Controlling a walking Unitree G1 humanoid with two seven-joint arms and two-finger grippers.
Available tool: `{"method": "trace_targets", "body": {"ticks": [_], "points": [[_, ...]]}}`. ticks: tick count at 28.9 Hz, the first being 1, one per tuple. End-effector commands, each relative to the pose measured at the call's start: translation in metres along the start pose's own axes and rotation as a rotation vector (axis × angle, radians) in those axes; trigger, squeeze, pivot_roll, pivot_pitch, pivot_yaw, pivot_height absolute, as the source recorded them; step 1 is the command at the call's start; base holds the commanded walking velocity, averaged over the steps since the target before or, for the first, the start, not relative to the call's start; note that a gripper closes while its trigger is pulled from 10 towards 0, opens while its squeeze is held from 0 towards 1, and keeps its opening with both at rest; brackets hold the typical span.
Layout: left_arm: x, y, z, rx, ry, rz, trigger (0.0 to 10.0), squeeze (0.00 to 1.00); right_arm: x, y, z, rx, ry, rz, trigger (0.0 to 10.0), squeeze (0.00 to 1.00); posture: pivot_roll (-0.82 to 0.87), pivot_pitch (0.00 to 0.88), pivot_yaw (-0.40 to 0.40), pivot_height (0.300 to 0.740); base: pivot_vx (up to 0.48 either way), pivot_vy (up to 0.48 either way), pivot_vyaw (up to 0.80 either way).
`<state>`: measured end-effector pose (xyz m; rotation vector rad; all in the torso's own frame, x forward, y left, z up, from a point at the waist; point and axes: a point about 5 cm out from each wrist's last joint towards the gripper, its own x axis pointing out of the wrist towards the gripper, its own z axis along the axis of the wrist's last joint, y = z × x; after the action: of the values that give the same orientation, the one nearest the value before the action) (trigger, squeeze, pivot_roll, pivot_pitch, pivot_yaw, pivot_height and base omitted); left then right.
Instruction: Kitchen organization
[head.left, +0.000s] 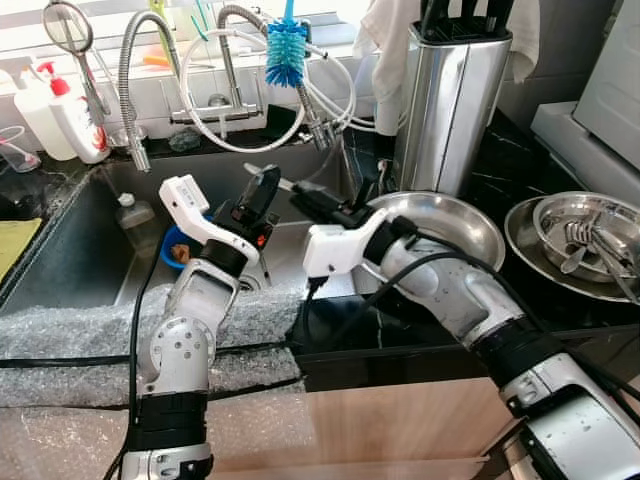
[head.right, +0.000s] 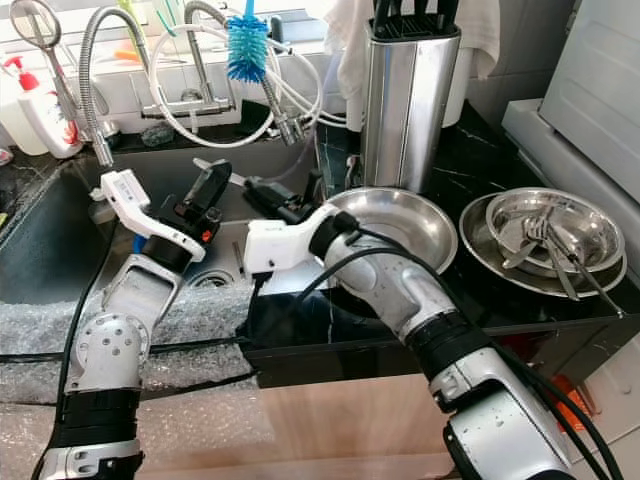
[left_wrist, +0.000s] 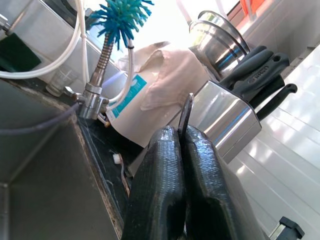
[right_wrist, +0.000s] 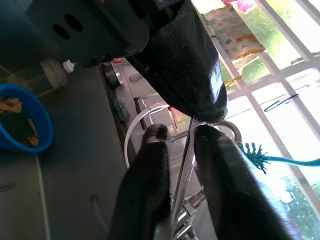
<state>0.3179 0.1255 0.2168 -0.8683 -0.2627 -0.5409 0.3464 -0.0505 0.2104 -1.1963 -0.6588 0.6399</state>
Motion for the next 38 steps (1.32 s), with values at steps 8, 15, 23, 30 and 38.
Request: {"method": "trace_targets", "body": {"ticks": [8, 15, 23, 30, 38], "points": [[0.001, 0.003, 0.006, -0.025, -0.052, 0.027, 0.0, 0.0, 0.002, 0.001, 0.008, 0.012, -0.037, 0.017, 10.0, 1.0, -0.04, 0.012, 0.107, 0.74, 0.0, 0.0, 0.0], [0.005, 0.011, 0.021, -0.133, -0.225, 0.135, 0.0, 0.0, 0.004, -0.002, 0.013, 0.117, -0.059, -0.007, 10.0, 1.0, -0.04, 0.013, 0.106, 0.74, 0.0, 0.0, 0.0], [0.003, 0.03, 0.039, -0.127, -0.418, 0.34, 10.0, 0.0, 0.005, -0.009, 0.024, 0.348, -0.101, -0.075, 10.0, 0.0, -0.04, 0.014, 0.107, 0.74, 0.0, 0.0, 0.0], [-0.008, 0.049, 0.051, 0.163, -0.444, 0.509, 10.0, 0.0, 0.003, -0.021, 0.024, 0.628, -0.089, -0.209, 10.0, 0.0, -0.05, 0.014, 0.109, 0.74, 0.0, 0.0, 0.0], [-0.009, 0.053, 0.049, 0.473, -0.352, 0.492, 10.0, 0.0, -0.004, -0.029, 0.012, 0.964, -0.004, -0.425, 10.0, 0.0, -0.04, 0.015, 0.109, 0.74, 0.0, 0.0, 0.0]]}}
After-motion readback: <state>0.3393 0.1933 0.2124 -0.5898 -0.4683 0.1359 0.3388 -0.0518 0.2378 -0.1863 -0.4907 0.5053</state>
